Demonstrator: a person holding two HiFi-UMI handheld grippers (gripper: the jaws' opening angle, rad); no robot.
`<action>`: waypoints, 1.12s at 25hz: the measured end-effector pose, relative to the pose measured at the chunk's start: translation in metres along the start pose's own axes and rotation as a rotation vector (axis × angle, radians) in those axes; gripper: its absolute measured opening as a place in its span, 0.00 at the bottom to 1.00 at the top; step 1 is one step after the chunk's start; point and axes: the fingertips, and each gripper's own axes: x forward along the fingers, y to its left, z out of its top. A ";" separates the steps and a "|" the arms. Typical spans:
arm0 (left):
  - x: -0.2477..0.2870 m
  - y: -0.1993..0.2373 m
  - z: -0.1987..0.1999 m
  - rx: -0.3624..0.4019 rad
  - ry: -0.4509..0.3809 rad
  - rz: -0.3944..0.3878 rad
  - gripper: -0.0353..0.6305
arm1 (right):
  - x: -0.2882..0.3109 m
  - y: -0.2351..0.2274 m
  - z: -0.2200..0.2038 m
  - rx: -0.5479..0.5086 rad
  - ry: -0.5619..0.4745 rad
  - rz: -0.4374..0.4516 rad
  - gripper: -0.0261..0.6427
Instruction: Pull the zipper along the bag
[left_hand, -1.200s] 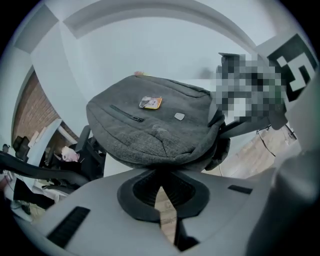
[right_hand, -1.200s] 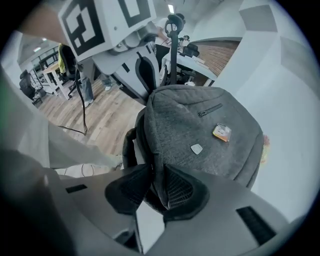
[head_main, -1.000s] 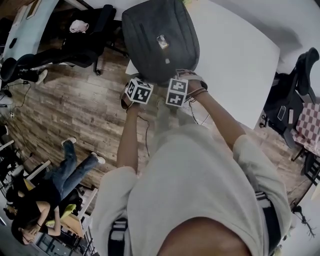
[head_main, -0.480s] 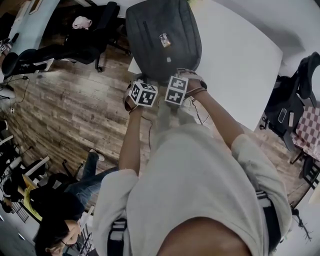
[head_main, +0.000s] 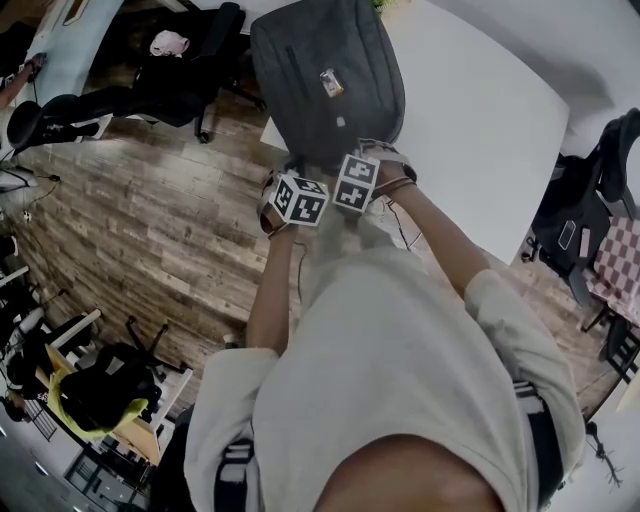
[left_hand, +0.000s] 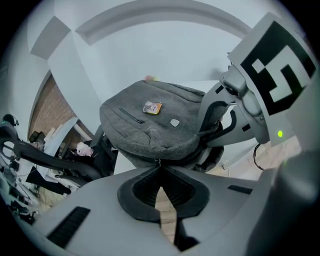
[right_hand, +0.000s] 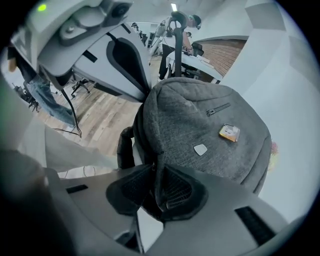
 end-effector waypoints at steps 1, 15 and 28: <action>-0.002 -0.003 0.001 -0.002 -0.001 -0.001 0.10 | 0.000 0.000 0.000 0.000 0.000 -0.001 0.16; 0.001 -0.007 -0.012 -0.114 -0.053 -0.074 0.10 | -0.005 0.004 0.001 0.004 -0.087 -0.042 0.19; -0.045 0.024 0.026 -0.223 -0.330 -0.047 0.21 | -0.054 -0.009 0.010 0.472 -0.403 -0.012 0.27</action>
